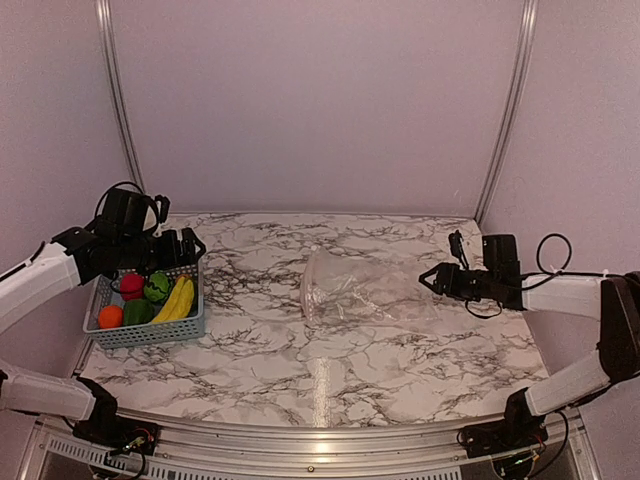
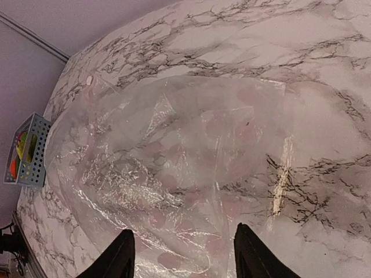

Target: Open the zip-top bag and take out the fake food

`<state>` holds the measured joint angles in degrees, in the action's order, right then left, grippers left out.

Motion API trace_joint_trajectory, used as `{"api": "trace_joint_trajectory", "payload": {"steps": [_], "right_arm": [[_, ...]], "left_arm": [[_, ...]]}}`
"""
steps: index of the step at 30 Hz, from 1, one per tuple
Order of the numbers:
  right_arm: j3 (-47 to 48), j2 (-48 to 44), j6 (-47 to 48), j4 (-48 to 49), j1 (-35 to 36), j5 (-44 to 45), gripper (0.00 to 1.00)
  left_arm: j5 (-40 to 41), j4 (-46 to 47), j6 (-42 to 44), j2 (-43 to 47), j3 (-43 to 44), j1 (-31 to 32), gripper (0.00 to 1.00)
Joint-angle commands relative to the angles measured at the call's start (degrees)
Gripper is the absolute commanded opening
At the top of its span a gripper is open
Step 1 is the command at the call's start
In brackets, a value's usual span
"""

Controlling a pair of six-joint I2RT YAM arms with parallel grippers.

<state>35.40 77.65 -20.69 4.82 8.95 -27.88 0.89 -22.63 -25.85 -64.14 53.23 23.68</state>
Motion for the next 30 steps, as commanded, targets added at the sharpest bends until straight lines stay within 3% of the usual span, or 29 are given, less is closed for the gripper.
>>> {"api": "trace_joint_trajectory", "payload": {"steps": [1, 3, 7, 13, 22, 30], "right_arm": [[3.9, -3.1, 1.5, -3.6, -0.5, 0.4, 0.63], [4.8, -4.8, 2.1, -4.1, -0.5, 0.1, 0.74], [6.5, -8.4, 3.2, -6.4, -0.5, 0.2, 0.83], [5.9, -14.8, 5.7, -7.2, -0.5, -0.7, 0.85], [-0.9, -25.5, 6.8, -2.0, -0.5, -3.6, 0.89], [-3.1, -30.3, 7.9, -1.2, -0.5, -2.8, 0.93]], "left_arm": [[-2.9, 2.2, 1.8, -4.8, 4.3, 0.1, 0.99], [-4.2, 3.0, 2.0, -6.8, 6.0, 0.1, 0.99], [-5.7, 4.9, 2.1, -9.8, 8.5, 0.2, 0.99], [-7.1, 6.3, 2.5, -11.1, 9.1, 0.2, 0.99], [-4.3, 8.4, 1.9, -3.3, 1.0, 0.2, 0.99], [-2.0, 9.6, 1.8, -1.1, -0.7, 0.2, 0.99]]}}
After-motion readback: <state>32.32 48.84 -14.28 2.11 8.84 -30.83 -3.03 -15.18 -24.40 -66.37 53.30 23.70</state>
